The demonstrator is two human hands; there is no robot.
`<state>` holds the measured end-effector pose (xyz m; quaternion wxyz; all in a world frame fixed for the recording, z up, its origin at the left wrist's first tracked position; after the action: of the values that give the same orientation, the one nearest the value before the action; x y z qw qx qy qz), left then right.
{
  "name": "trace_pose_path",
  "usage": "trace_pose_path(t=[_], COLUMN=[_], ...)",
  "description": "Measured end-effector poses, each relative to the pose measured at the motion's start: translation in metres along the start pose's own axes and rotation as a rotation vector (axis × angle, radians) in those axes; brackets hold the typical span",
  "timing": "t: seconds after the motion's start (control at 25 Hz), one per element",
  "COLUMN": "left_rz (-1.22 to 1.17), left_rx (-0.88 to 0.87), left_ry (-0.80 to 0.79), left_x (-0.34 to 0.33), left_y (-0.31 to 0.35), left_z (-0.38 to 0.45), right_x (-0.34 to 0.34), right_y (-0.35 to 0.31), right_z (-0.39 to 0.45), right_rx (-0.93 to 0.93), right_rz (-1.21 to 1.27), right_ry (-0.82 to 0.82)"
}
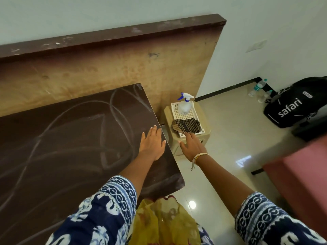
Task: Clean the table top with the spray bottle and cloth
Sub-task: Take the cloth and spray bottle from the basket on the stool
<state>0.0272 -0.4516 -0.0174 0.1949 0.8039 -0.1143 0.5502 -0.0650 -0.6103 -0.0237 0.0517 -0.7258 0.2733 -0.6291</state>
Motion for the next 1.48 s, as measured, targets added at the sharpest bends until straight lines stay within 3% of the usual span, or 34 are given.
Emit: trace_pose_path(t=[0.24,0.6,0.76,0.88,1.24,1.48], left_rz=[-0.084,-0.106,-0.082,-0.081,-0.106,-0.018], left_rx=[0.166,0.35,0.559,0.613,0.776,0.846], left_ry=[-0.149,-0.023,0.009,0.009,0.223,0.27], left_x=[-0.012,-0.03,-0.051,-0.062,-0.09,-0.109], left_y=[0.015,0.098,0.104,0.103,0.094,0.093], left_z=[0.032,0.086,0.085,0.089,0.119,0.131], right_x=[0.011,0.034,0.047,0.045,-0.04,-0.1], right_y=[0.037,0.127,0.175,0.192,0.191,0.199], right_z=[0.029,0.1,0.126,0.146,0.226,0.293], right_rx=[-0.007,0.135,0.123,0.087,0.203,0.15], right_rz=[0.059,0.047,0.085,0.085,-0.185,-0.277], right_ry=[-0.079,-0.3,-0.376,-0.428,-0.624,-0.511])
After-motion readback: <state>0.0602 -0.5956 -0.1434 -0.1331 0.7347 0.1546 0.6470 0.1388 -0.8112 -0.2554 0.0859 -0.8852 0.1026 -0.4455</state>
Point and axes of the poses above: each hand's wrist, its own z-axis towards the middle knuckle, its own x-axis out of the back of the hand, y = z × x, the point moved 2 cm from there along z, towards the middle knuckle, and after that the axes turned 11 degrees about x, right-handed, at the moved point
